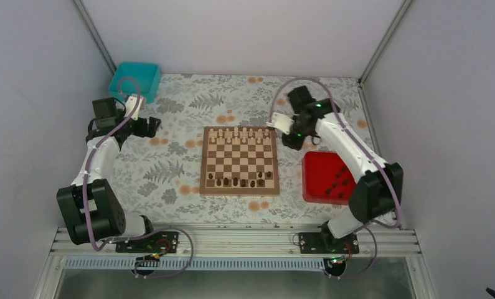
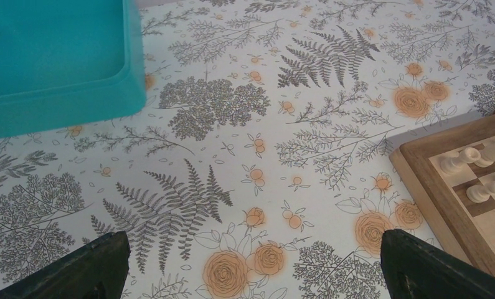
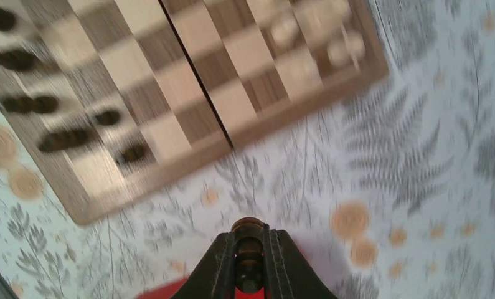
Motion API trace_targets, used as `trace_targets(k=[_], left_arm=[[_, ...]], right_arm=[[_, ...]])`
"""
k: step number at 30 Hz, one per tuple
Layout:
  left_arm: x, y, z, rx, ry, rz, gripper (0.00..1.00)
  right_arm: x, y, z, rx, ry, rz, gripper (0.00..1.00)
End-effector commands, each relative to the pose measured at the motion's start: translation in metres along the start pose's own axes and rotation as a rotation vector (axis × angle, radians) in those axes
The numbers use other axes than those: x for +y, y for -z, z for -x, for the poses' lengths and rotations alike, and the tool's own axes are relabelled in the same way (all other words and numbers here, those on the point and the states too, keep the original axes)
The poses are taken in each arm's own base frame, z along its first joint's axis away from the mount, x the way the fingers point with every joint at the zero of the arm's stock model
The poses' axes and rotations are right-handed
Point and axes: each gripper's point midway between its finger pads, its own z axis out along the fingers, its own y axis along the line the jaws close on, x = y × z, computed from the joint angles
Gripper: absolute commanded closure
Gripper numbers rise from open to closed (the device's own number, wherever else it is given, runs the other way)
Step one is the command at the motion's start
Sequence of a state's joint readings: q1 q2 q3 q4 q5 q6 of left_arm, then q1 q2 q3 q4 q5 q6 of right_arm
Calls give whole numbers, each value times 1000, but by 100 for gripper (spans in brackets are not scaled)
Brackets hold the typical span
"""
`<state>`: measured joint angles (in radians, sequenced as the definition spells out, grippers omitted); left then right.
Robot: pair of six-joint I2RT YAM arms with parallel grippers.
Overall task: Set up the chess pieces on the board
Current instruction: Place the chess piece on the chessboard.
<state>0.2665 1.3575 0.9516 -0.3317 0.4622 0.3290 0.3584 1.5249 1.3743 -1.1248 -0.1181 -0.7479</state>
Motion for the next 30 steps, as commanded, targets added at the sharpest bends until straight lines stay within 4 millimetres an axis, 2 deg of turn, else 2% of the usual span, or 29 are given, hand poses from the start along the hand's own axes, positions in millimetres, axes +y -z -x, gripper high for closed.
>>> trace_targets(k=[1,2,5,7,10,13,20,30], left_arm=[[1,5,12,-28,-15,1,0],[1,5,12,-28,-15,1,0],[1,5,12,-28,-14,2,0],[2,6,12,-28,-14,3,0],[2,6,12,-30,-15,6,0],[2,6,12,-30,-16,9,0],[3,6,11,-29,-15,12,0],[3,5,10,-28,-15,9,0]], right_arm=[[33,-5,61,-19,103,68,89],[42,-15,75,-9,136,93,89],[75,-29,117,-26,250,154,89],[97,-39,139,-25,320,183,89],[123,-57,162,-10,397,219,88],[146,-77,175,8,462,248,88],[169,-108,171,72,522,296,88],[186,-129,163,86,539,344,88]])
